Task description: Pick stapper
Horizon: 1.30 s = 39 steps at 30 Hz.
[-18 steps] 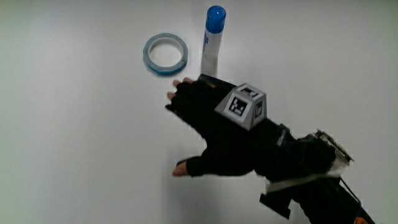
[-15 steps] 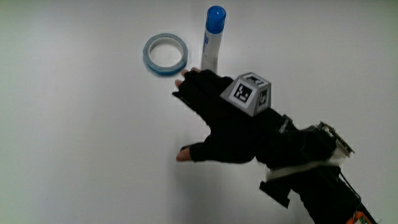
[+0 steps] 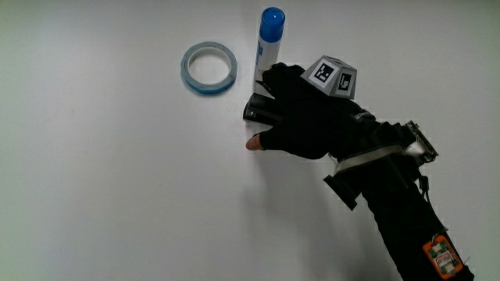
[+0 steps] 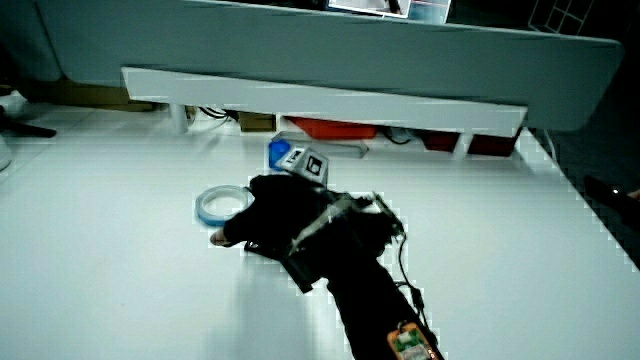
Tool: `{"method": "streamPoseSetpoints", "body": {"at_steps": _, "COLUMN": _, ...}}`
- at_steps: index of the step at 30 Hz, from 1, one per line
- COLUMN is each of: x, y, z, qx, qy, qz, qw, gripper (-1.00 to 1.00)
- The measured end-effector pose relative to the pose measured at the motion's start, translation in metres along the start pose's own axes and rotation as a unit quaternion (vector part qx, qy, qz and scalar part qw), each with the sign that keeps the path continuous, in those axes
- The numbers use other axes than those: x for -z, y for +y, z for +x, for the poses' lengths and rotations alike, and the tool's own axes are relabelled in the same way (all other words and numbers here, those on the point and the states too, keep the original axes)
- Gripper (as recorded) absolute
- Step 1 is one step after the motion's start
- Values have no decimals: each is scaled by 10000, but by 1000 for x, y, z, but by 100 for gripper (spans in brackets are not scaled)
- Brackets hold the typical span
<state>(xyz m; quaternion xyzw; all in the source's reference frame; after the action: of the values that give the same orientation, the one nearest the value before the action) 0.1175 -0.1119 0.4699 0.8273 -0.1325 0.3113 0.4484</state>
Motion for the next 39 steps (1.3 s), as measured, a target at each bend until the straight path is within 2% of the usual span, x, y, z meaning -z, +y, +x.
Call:
{"method": "streamPoseSetpoints", "body": {"at_steps": 4, "x": 0, "y": 10, "z": 16, "qx": 274, "qy": 111, "qz": -11, "qw": 9996, "gripper": 0}}
{"method": "streamPoseSetpoints", "body": {"at_steps": 9, "x": 3, "y": 21, "z": 31, "qx": 487, "qy": 174, "qz": 15, "qw": 9987, "gripper": 0}}
{"method": "streamPoseSetpoints", "body": {"at_steps": 16, "x": 10, "y": 31, "z": 42, "qx": 625, "qy": 108, "qz": 114, "qw": 9979, "gripper": 0}}
{"method": "streamPoseSetpoints", "body": {"at_steps": 19, "x": 11, "y": 31, "z": 43, "qx": 574, "qy": 83, "qz": 238, "qw": 9980, "gripper": 0}}
{"method": "streamPoseSetpoints", "body": {"at_steps": 20, "x": 11, "y": 30, "z": 43, "qx": 575, "qy": 106, "qz": 337, "qw": 9977, "gripper": 5}}
{"method": "streamPoseSetpoints", "body": {"at_steps": 22, "x": 11, "y": 30, "z": 44, "qx": 555, "qy": 164, "qz": 339, "qw": 9977, "gripper": 14}}
{"method": "streamPoseSetpoints", "body": {"at_steps": 25, "x": 9, "y": 28, "z": 42, "qx": 400, "qy": 159, "qz": 565, "qw": 9975, "gripper": 27}}
{"method": "streamPoseSetpoints", "body": {"at_steps": 30, "x": 9, "y": 28, "z": 42, "qx": 277, "qy": 218, "qz": 759, "qw": 9965, "gripper": 50}}
{"method": "streamPoseSetpoints", "body": {"at_steps": 39, "x": 11, "y": 28, "z": 41, "qx": 192, "qy": 134, "qz": 936, "qw": 9953, "gripper": 91}}
